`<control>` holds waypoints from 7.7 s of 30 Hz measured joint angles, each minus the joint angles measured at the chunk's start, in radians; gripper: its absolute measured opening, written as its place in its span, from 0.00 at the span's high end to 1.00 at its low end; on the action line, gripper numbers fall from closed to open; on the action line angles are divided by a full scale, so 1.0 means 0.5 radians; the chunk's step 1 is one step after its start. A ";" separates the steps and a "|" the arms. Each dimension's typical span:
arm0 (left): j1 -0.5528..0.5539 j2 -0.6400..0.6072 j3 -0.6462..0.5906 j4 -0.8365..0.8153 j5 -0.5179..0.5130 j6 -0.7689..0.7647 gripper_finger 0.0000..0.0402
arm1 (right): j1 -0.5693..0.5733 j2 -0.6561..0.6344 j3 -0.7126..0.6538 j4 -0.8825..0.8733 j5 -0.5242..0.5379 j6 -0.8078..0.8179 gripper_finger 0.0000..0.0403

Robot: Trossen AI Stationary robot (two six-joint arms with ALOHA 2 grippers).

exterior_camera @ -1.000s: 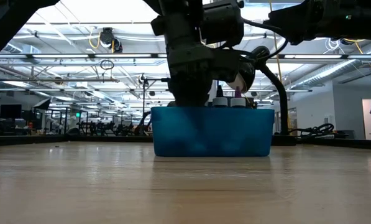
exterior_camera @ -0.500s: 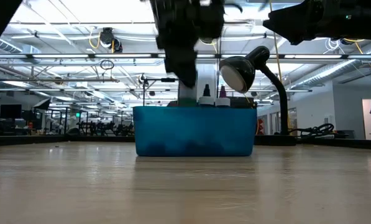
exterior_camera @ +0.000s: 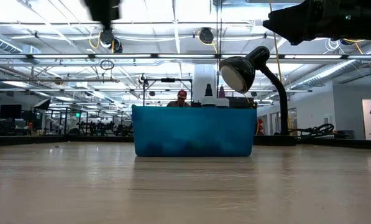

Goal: Pick & Place food coloring
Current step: Put the small yellow food coloring bottle into the blue container, then return to Home Position

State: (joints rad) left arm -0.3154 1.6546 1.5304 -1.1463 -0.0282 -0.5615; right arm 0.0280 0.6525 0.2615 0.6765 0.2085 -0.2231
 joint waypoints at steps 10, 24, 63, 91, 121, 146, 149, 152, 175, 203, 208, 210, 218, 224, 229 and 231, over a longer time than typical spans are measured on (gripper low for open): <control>-0.427 -0.067 -0.759 0.226 0.052 -1.255 0.90 | -0.001 0.000 0.000 0.000 0.000 0.002 0.47; -0.380 -0.070 -1.112 0.636 0.344 -1.295 0.53 | 0.000 0.000 0.000 -0.008 0.000 0.061 0.47; -0.422 -0.084 -1.521 1.088 0.765 -1.444 0.44 | 0.000 0.000 0.000 -0.062 -0.001 0.041 0.47; -0.432 -0.076 -1.522 1.097 0.523 -1.275 0.44 | -0.001 0.001 0.000 -0.063 0.000 0.052 0.47; 0.413 0.009 -0.304 0.601 0.029 0.548 0.85 | -0.001 0.002 0.000 -0.096 -0.001 0.040 0.47; 0.540 0.851 -0.286 0.787 0.394 0.856 0.83 | -0.001 0.002 0.001 -0.152 0.003 0.041 0.47; 0.543 0.842 -0.292 0.794 0.394 0.839 0.73 | -0.001 0.001 0.001 -0.152 0.004 0.041 0.47; 0.540 0.833 -0.293 0.795 0.407 0.806 0.65 | 0.000 0.002 0.001 -0.153 0.005 0.041 0.47; 0.543 0.202 -0.302 0.986 0.354 0.785 0.62 | 0.000 0.000 0.001 -0.151 0.008 0.041 0.47; 0.454 -2.722 -2.528 2.121 -0.384 0.926 0.62 | 0.000 -0.742 0.001 -0.985 0.210 0.294 0.47; 0.454 -3.131 -2.679 1.949 -0.383 0.934 0.62 | -0.002 -0.829 0.001 -1.105 0.373 0.385 0.47; 0.454 -3.260 -2.698 1.828 -0.384 0.926 0.62 | 0.000 -0.850 0.001 -1.129 0.363 0.380 0.47; 0.454 -3.300 -2.709 1.729 -0.470 0.918 0.62 | -0.001 -1.045 -0.251 -0.897 0.341 0.370 0.47; 0.454 -3.300 -2.688 1.669 -0.357 0.902 0.62 | -0.001 -1.288 -0.470 -0.767 -0.048 0.344 0.47; 0.454 -3.300 -2.697 1.575 -0.401 0.814 0.62 | -0.001 -1.285 -0.484 -0.816 -0.488 0.431 0.47; 0.454 -3.300 -2.700 1.625 -0.399 0.804 0.62 | 0.000 -1.287 -0.484 -0.793 -0.611 0.485 0.47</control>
State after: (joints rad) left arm -0.0883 0.0047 0.1802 -0.3339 -0.2280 -0.1597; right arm 0.0280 0.0089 0.0193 0.2799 -0.0969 0.0195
